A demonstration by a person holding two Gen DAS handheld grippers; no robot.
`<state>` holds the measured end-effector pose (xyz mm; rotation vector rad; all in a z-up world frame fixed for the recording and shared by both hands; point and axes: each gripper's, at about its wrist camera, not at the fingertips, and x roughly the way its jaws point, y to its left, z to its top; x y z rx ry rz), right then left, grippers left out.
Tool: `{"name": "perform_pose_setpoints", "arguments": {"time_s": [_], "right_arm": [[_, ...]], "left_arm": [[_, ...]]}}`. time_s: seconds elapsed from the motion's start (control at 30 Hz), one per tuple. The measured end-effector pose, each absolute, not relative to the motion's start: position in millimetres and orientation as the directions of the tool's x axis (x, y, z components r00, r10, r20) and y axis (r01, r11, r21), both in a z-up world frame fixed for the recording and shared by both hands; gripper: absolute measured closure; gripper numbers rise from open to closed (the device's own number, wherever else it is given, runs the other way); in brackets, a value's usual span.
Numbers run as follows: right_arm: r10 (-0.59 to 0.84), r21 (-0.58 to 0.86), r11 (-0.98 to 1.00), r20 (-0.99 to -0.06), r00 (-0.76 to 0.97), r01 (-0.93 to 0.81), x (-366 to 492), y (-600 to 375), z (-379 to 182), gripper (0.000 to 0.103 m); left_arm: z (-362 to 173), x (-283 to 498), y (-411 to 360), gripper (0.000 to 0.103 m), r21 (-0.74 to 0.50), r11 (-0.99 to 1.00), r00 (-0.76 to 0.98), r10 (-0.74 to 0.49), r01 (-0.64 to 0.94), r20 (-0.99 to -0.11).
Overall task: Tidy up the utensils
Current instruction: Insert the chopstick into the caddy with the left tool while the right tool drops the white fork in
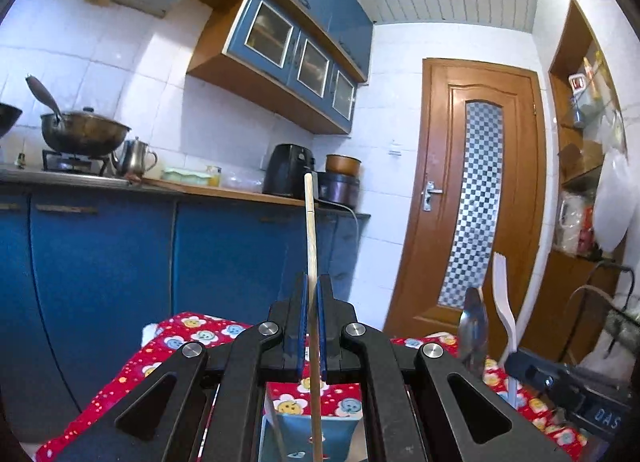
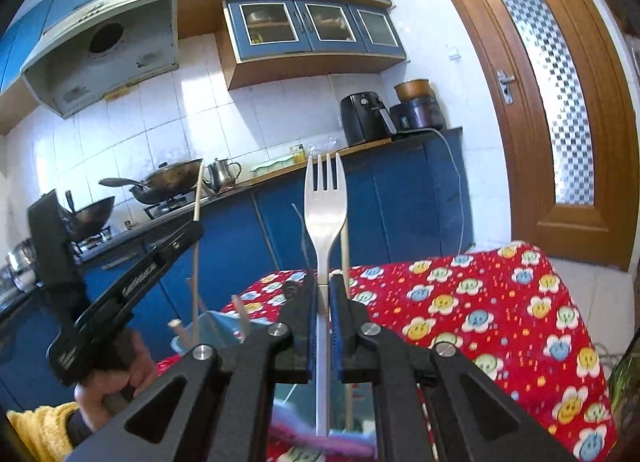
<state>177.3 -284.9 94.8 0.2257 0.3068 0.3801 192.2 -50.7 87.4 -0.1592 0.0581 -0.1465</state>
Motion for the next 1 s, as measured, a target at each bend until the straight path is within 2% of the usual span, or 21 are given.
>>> {"name": "perform_pose_setpoints", "arguments": {"time_s": [0.1,0.33,0.9,1.0], "right_arm": [[0.382,0.25,0.913,-0.249,0.89,-0.322,185,-281,88,0.095],[0.381,0.245,0.915,-0.263,0.886,-0.321,188,-281,77,0.095],[0.375,0.248,0.921,-0.358,0.855,-0.3,179,-280,72,0.094],[0.382,0.262,0.917,-0.351,0.855,-0.302,174,-281,77,0.09]], "left_arm": [[79,193,-55,0.099,-0.127,0.982,0.989,-0.143,0.137,-0.043],[78,190,-52,0.098,-0.135,0.979,0.987,-0.158,0.152,-0.033],[74,178,-55,0.098,-0.098,0.979,0.97,-0.193,0.179,-0.15],[76,174,-53,0.092,-0.097,0.979,0.966,-0.196,0.182,-0.168]]}}
